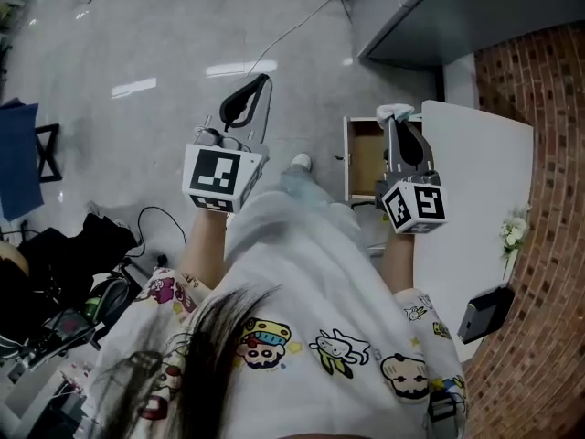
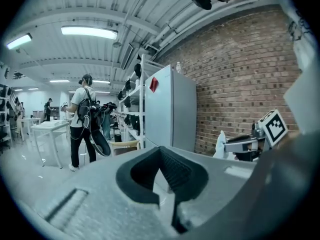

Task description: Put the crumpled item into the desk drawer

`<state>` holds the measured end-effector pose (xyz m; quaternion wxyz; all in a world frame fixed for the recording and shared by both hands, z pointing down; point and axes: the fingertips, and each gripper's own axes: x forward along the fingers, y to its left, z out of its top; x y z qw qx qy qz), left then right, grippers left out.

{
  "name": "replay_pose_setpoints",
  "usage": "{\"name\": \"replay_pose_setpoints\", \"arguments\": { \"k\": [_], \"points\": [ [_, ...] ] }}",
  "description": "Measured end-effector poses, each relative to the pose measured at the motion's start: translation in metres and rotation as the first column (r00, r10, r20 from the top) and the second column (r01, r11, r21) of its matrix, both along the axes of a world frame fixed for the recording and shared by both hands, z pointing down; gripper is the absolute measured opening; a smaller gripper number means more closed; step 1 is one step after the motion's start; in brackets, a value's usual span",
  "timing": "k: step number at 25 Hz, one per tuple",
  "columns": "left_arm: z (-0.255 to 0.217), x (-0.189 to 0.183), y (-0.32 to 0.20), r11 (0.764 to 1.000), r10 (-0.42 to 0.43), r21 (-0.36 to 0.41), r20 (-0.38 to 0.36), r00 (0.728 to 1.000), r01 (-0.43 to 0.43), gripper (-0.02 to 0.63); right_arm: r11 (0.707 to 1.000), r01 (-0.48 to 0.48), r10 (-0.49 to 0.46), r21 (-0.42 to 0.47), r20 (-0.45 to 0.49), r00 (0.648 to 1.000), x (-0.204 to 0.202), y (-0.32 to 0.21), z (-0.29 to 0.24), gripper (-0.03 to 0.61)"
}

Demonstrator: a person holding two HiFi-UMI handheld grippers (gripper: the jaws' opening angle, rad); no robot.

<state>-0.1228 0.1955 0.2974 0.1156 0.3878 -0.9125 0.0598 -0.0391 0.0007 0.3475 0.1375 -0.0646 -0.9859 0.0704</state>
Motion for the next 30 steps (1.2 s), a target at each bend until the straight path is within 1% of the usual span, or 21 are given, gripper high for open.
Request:
{"name": "replay_pose_setpoints", "arguments": {
  "k": [4, 7, 12, 16, 18, 20, 22, 26, 30],
  "points": [
    [-0.001, -0.014, -0.038, 0.996, 0.09, -0.011, -0.004, 0.996, -0.09, -0.002, 0.997, -0.073, 0.073, -0.006, -0.011, 0.997, 0.004, -0.024, 0.002, 0.017],
    [0.0, -0.017, -0.068, 0.987, 0.162, -0.015, -0.009, 0.987, -0.162, -0.003, 0.99, -0.142, 0.141, -0.018, -0.021, 0.99, 0.014, -0.043, 0.005, 0.017],
    [0.008, -0.015, -0.119, 0.945, 0.327, -0.022, -0.03, 0.945, -0.327, -0.003, 0.952, -0.304, 0.303, -0.027, -0.037, 0.952, 0.042, -0.072, 0.01, 0.017],
    [0.013, -0.012, -0.156, 0.899, 0.436, -0.016, -0.039, 0.899, -0.437, -0.003, 0.912, -0.409, 0.408, -0.016, -0.048, 0.912, 0.061, -0.092, 0.013, 0.017],
    [0.015, -0.012, -0.178, 0.867, 0.497, -0.01, -0.051, 0.866, -0.498, -0.003, 0.882, -0.472, 0.471, -0.008, -0.054, 0.88, 0.069, -0.103, 0.014, 0.015],
    [0.018, -0.012, -0.204, 0.824, 0.566, -0.003, -0.06, 0.822, -0.567, -0.003, 0.839, -0.544, 0.542, -0.002, -0.062, 0.838, 0.077, -0.114, 0.016, 0.015],
    [0.017, -0.01, -0.232, 0.768, 0.64, 0.002, -0.055, 0.767, -0.641, -0.003, 0.792, -0.61, 0.609, 0.003, -0.069, 0.79, 0.085, -0.124, 0.017, 0.015],
    [0.012, -0.007, -0.278, 0.651, 0.758, 0.002, -0.053, 0.65, -0.759, -0.003, 0.684, -0.73, 0.728, 0.007, -0.086, 0.681, 0.102, -0.14, 0.015, 0.015],
    [0.016, -0.014, -0.303, 0.562, 0.826, 0.004, -0.056, 0.561, -0.827, -0.003, 0.582, -0.813, 0.81, 0.016, -0.102, 0.578, 0.107, -0.147, 0.021, 0.015]
  ]
}}
